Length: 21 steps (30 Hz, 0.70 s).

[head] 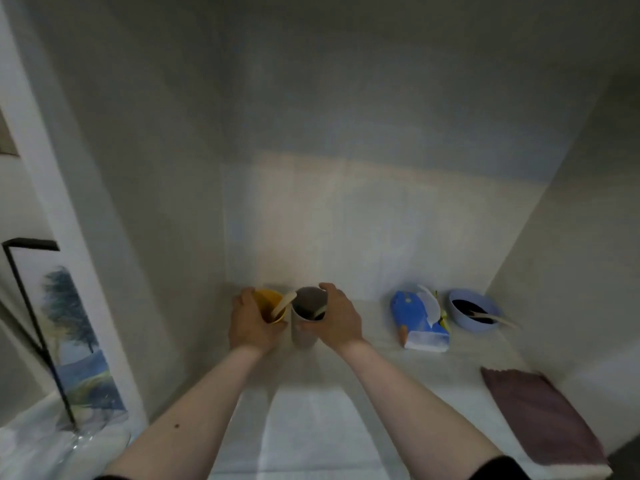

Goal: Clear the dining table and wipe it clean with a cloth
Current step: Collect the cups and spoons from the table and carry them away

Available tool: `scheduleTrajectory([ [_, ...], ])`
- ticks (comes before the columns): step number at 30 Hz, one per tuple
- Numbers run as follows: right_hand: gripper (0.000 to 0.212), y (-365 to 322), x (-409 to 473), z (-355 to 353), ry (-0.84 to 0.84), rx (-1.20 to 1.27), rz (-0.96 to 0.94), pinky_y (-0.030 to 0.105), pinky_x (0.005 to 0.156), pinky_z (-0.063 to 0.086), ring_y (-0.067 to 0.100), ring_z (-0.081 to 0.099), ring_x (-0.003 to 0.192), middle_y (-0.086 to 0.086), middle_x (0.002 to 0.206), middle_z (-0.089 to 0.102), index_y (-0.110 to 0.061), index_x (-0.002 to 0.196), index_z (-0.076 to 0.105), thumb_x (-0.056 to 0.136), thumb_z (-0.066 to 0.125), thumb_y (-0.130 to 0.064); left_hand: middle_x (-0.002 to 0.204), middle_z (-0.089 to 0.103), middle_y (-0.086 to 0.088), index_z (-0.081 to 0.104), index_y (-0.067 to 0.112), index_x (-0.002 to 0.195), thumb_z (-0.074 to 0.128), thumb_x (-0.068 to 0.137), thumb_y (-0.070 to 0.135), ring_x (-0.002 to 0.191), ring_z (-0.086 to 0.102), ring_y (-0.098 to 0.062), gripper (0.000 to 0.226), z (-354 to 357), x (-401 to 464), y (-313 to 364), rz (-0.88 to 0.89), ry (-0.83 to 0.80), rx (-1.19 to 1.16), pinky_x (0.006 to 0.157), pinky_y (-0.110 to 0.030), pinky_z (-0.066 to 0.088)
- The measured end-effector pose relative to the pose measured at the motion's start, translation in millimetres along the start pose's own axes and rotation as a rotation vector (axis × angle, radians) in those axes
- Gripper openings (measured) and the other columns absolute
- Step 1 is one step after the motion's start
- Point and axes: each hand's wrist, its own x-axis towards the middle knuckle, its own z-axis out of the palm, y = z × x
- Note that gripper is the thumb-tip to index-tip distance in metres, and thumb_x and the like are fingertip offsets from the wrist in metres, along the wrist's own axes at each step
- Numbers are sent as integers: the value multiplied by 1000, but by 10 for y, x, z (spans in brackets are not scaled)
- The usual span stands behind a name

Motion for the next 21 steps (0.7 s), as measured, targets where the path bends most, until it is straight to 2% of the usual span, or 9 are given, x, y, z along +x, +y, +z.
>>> scheduleTrajectory([
  [5, 87, 4, 303, 88, 10, -1, -9, 31, 98, 41, 20, 46, 126, 0, 138, 46, -21, 142, 32, 71, 76, -46, 120, 42, -17, 43, 4, 118, 83, 61, 17, 106, 52, -36, 71, 26, 284, -64, 27, 10, 12, 84, -34, 42],
  [10, 77, -24, 468, 238, 24, -3, 33, 32, 96, 44, 20, 47, 122, 1, 133, 46, -21, 136, 37, 72, 74, -41, 118, 43, -18, 46, 5, 116, 81, 66, 24, 111, 47, -36, 63, 33, 437, -131, 61, -4, 71, 88, -37, 42],
  [13, 76, -99, 563, 313, 16, 25, 20, 32, 96, 44, 21, 48, 120, 2, 131, 45, -19, 134, 39, 70, 76, -38, 121, 44, -18, 46, 5, 117, 81, 66, 31, 114, 44, -36, 67, 19, 511, -150, 88, -4, 139, 89, -39, 41],
  [18, 78, -202, 661, 410, 10, 37, -13, 31, 96, 46, 21, 49, 118, 4, 134, 39, -14, 134, 37, 70, 77, -34, 139, 41, -22, 41, -1, 130, 76, 67, 45, 127, 38, -37, 86, -14, 653, -207, 211, 79, 473, 105, -42, 29],
  [21, 77, -230, 703, 435, -5, 53, -30, 30, 99, 44, 21, 47, 120, 7, 135, 35, -10, 136, 34, 74, 74, -31, 131, 51, -20, 49, 2, 127, 78, 62, 48, 122, 46, -37, 85, -12, 745, -262, 262, 95, 603, 104, -44, 35],
])
